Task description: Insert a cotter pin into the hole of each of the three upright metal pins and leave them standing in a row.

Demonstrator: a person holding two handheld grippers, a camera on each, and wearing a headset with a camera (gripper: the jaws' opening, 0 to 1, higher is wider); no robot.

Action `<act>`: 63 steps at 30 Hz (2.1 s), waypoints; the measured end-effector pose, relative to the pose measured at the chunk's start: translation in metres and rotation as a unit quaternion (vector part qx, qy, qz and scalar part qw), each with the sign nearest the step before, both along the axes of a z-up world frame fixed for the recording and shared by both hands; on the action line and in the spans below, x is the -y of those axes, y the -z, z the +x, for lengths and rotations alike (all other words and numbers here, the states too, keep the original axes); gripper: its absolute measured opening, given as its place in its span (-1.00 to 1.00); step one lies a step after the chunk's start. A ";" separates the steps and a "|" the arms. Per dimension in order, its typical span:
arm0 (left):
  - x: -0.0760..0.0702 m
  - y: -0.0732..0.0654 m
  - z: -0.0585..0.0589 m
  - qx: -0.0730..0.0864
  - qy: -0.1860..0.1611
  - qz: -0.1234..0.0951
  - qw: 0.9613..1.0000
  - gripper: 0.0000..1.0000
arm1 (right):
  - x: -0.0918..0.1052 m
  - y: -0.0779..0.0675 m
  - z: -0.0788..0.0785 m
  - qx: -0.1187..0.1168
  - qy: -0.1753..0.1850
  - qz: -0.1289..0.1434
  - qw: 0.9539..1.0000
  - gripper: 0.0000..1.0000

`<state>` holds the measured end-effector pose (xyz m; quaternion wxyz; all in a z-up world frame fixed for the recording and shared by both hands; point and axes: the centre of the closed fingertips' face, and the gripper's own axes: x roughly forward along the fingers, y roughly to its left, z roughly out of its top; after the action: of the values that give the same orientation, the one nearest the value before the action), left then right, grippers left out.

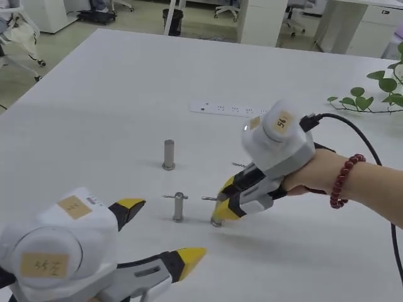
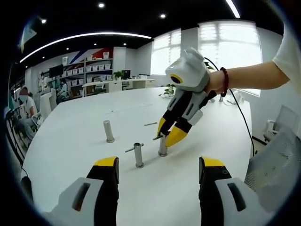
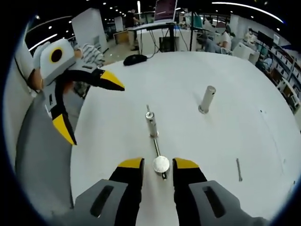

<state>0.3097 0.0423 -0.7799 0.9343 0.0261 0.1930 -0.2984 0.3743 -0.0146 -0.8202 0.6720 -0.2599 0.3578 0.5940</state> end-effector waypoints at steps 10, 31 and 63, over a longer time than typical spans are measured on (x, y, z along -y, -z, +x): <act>-0.003 0.000 0.001 -0.001 -0.006 -0.004 1.000 0.42 | -0.023 -0.027 0.019 -0.010 0.080 0.062 0.995 -0.34; -0.005 -0.002 0.006 0.005 0.001 -0.004 1.000 0.62 | -0.085 -0.029 0.077 0.035 0.136 0.151 0.979 -0.34; -0.005 -0.007 0.010 0.008 -0.014 -0.024 1.000 0.97 | -0.108 0.009 0.133 0.034 0.199 0.169 0.965 -0.65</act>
<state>0.3201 0.0474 -0.7734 0.9404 0.0038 0.1783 -0.2896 0.5072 0.0936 -0.8289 0.8226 -0.0857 0.2741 0.4908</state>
